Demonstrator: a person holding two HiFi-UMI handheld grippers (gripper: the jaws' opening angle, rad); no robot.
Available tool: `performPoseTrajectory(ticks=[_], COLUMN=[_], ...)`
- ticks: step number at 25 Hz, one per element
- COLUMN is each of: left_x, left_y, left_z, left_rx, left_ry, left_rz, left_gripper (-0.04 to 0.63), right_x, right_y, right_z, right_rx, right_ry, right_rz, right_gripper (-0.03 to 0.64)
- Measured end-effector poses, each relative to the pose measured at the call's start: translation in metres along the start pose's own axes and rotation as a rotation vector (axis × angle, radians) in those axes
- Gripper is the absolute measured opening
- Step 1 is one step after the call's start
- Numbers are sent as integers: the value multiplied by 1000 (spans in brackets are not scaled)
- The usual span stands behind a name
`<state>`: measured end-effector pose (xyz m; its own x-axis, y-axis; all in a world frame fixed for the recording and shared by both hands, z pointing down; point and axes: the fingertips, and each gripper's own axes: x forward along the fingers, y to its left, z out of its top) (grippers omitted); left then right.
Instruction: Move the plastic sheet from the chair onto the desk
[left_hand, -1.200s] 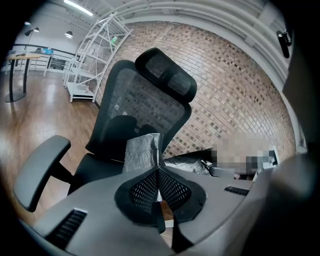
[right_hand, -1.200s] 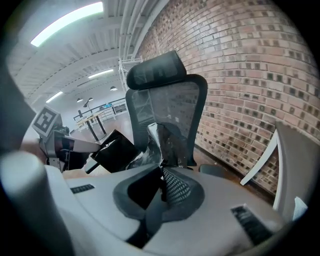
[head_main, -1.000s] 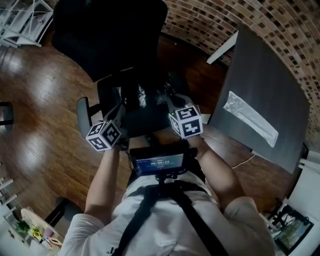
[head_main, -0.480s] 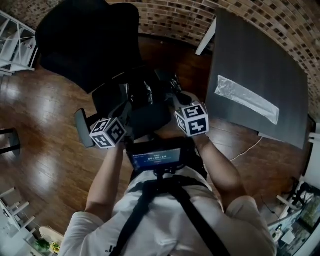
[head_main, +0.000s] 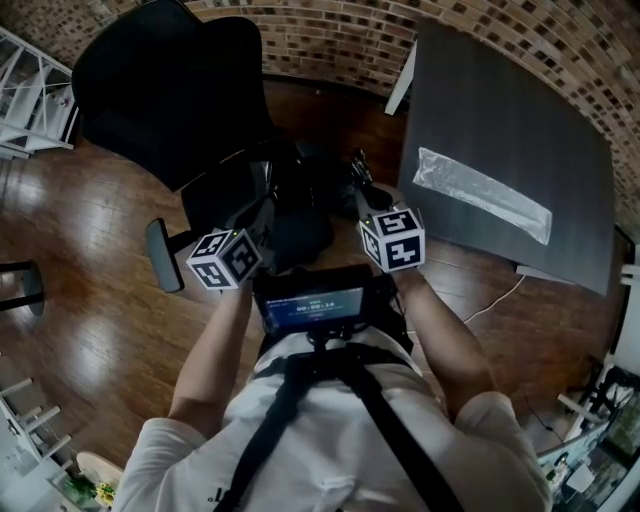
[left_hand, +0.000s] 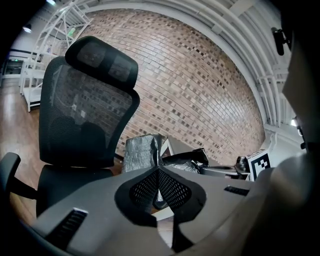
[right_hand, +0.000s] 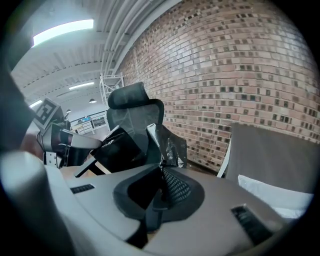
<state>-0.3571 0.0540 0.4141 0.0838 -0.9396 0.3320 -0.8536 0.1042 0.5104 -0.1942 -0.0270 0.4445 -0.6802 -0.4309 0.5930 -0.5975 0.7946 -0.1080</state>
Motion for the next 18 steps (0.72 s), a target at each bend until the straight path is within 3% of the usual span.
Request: performPoseTrajectory(ticks=[18], left_x=[75], left_y=[-171], left_z=[-62], left_rx=[75], left_ry=[77], left_rz=[-89], left_gripper=[2], right_x=[-121], right_y=[-159], right_z=[-42], right_rx=[93], right_ry=[-64], right_rz=[-109], right_gripper=[5])
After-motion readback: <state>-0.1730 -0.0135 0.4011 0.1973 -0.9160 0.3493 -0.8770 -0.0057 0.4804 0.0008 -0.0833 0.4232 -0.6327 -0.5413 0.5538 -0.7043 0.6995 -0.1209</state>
